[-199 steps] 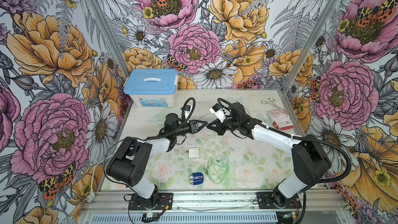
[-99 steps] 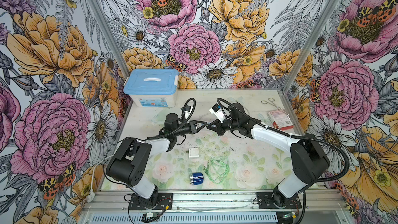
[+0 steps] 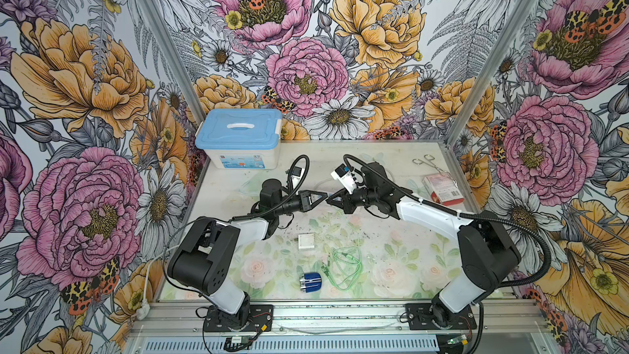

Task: Charge the electric shaver
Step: Pick up the charging cable from the center of the board.

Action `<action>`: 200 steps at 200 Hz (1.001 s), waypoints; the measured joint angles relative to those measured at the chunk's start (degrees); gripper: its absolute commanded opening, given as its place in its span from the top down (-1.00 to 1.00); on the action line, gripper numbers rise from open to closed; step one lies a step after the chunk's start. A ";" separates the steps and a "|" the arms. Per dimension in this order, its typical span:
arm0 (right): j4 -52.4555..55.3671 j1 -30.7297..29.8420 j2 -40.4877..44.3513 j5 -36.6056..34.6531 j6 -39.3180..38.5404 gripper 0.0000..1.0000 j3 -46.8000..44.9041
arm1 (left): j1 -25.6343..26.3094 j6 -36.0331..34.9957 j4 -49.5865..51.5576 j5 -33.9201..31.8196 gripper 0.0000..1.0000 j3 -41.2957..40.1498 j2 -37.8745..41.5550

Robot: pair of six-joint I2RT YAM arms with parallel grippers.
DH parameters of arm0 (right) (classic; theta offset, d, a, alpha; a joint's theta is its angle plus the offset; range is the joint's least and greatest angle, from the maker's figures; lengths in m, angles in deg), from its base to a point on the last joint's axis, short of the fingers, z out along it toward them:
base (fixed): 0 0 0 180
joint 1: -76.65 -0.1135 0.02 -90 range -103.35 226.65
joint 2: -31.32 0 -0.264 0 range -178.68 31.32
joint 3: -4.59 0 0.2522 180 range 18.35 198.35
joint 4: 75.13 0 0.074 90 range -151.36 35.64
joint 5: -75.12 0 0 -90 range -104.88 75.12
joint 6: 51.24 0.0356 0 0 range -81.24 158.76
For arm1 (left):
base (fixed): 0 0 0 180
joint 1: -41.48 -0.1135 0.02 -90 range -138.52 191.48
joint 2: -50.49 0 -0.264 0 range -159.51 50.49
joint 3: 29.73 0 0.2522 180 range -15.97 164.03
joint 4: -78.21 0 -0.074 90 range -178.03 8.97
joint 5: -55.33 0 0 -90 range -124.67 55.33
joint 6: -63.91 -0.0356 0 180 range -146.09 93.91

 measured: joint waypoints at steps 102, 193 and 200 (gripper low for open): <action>-4.52 2.23 0.09 2.45 2.75 0.44 -3.15 | -0.04 -0.42 0.76 -0.02 1.00 -0.02 0.00; -3.72 10.10 -0.63 22.58 2.75 0.45 -2.64 | -0.48 -1.92 4.74 1.92 1.00 0.13 3.21; -3.56 10.10 -1.33 23.76 2.69 0.46 -1.88 | -0.44 -2.58 6.05 1.99 1.00 0.33 3.80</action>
